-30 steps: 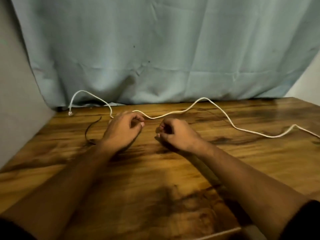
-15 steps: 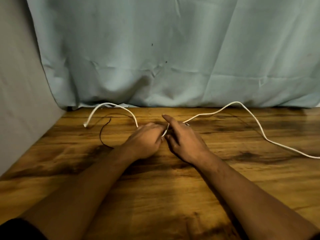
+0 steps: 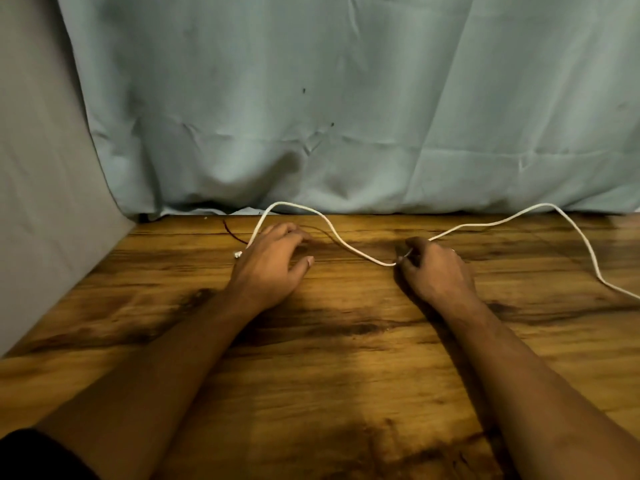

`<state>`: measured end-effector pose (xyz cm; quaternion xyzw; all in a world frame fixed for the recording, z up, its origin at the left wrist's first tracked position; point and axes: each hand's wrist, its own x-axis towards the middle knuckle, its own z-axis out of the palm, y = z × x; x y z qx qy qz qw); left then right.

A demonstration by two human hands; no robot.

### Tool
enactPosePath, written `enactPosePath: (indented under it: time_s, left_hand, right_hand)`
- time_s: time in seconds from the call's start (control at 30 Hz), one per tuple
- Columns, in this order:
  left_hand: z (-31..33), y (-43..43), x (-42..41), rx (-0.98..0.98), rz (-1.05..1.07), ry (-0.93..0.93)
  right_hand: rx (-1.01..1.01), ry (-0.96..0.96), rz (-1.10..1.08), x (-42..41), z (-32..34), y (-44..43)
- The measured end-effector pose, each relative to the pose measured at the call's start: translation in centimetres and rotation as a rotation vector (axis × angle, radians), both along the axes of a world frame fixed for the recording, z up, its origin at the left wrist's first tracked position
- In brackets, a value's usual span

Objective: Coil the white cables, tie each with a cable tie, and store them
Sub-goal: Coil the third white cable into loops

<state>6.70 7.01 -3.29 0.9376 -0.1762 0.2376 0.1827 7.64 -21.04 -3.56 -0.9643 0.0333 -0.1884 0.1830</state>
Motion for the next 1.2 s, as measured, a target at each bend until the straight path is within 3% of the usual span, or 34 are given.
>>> enactPosePath:
  time_s: [0.27, 0.33, 0.43, 0.57, 0.73, 1.03, 1.2]
  left_hand:
    - [1.2, -0.2, -1.4, -0.2, 0.185, -0.27]
    - [1.2, 0.2, -1.1, -0.212, 0.196, -0.162]
    - [0.3, 0.2, -0.8, -0.082, 0.08, 0.039]
    - [-0.1, -0.4, -0.8, -0.077, -0.098, 0.048]
    - [0.0, -2.9, -2.5, -0.25, -0.455, 0.253]
    - [1.6, -5.6, -4.3, -0.667, -0.826, 0.77]
    - [2.2, -5.5, -4.3, -0.971, -0.871, 0.961]
  right_hand:
    - [0.005, -0.015, -0.09, -0.6, 0.7, -1.1]
    - [0.008, -0.065, -0.083, -0.7, 0.7, -0.9]
    - [-0.012, -0.14, -0.046, -0.9, 0.7, -0.2]
    - [-0.047, -0.256, 0.125, -1.1, 0.7, 1.3]
    - [-0.081, -0.305, 0.397, -1.8, 0.9, 3.7]
    - [0.166, -0.284, 0.788, -1.5, 0.3, 4.0]
    - [0.404, -0.273, 0.745, -1.4, -0.6, 4.7]
